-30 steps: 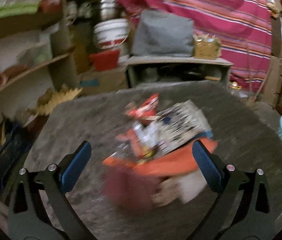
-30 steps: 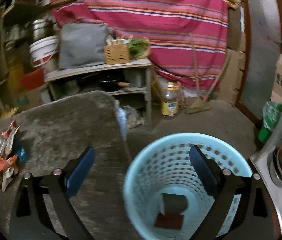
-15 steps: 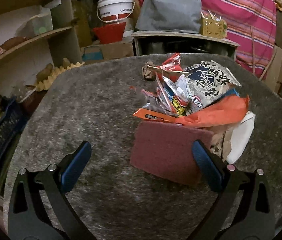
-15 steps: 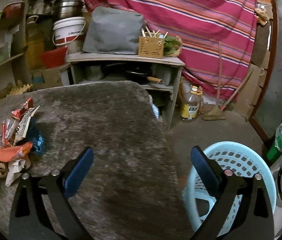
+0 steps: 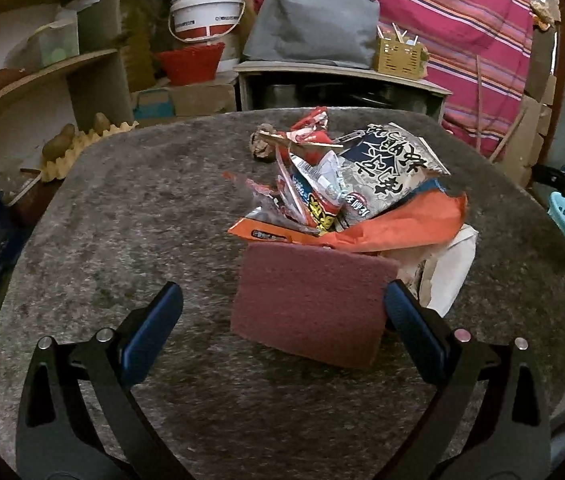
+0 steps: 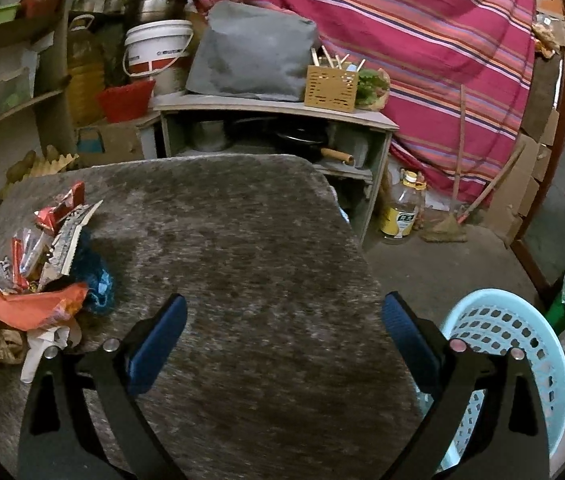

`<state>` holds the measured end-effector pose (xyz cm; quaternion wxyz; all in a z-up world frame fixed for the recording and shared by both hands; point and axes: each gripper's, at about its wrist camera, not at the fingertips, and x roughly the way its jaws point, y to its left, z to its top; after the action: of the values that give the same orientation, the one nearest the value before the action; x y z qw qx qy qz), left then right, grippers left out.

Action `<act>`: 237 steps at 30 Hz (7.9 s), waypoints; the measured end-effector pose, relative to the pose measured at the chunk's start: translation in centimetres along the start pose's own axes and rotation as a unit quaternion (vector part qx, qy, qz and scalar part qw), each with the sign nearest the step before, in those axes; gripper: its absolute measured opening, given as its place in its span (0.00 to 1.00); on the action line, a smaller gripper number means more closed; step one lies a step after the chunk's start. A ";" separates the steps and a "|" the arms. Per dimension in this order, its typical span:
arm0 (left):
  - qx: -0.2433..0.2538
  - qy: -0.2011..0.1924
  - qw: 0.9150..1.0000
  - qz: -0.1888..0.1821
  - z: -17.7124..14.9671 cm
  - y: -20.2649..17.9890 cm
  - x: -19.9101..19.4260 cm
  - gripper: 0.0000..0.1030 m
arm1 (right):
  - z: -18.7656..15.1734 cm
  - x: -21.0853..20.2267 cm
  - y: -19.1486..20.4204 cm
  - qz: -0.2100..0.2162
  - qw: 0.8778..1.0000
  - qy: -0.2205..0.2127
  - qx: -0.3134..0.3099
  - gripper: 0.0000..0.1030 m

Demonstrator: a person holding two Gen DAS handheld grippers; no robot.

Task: Collect trash
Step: 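Move both tools back over the remaining trash on the table, then grasp another maroon pad with the left tool while the right tool grasps the orange bag, then carry the pad and orange bag to the blue basket and release both, then return both tools toward the remaining wrappers on the table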

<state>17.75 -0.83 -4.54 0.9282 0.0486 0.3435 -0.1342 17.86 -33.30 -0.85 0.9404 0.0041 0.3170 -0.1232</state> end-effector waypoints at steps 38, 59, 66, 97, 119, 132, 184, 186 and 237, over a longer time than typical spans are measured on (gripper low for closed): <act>0.022 0.002 1.000 0.020 0.4 3.9 -1.0 0.82 | 0.8 0.2 7.3 0.049 0.998 -0.021 -0.025 0.93; 0.004 0.016 0.998 0.063 0.1 7.6 0.5 0.82 | -1.4 -0.9 17.4 0.143 0.986 0.009 -0.090 0.93; -0.006 0.018 0.998 0.068 -0.2 8.4 0.5 0.82 | -2.5 0.3 20.6 0.171 0.978 0.036 -0.117 0.82; -0.075 -0.028 0.989 0.120 0.7 13.3 -4.7 0.82 | -1.4 -2.2 20.1 0.216 0.969 -0.013 -0.115 0.08; -0.078 -0.064 0.986 0.131 2.7 10.4 -6.5 0.82 | 1.7 -5.3 11.5 0.208 0.974 -0.091 -0.018 0.07; -0.051 -0.084 0.990 0.101 5.3 4.0 -5.9 0.82 | 1.8 -5.4 1.1 0.156 0.981 -0.095 0.058 0.07; 0.143 -0.069 0.969 -0.186 8.0 -45.4 1.2 0.83 | -9.9 -9.5 -33.4 -0.095 0.972 -0.019 0.213 0.07; 0.140 -0.065 0.969 -0.194 8.1 -45.4 1.4 0.83 | -9.9 -9.4 -33.3 -0.094 0.972 -0.017 0.213 0.07; -0.015 -0.031 0.993 0.109 5.9 -0.6 0.5 0.95 | -1.7 -1.3 -9.9 -0.030 0.994 0.003 0.105 0.96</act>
<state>21.64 -2.60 -0.42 0.9481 0.0680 0.3093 -0.0282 13.54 -42.47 -0.72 0.9298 0.0938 0.3051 -0.1835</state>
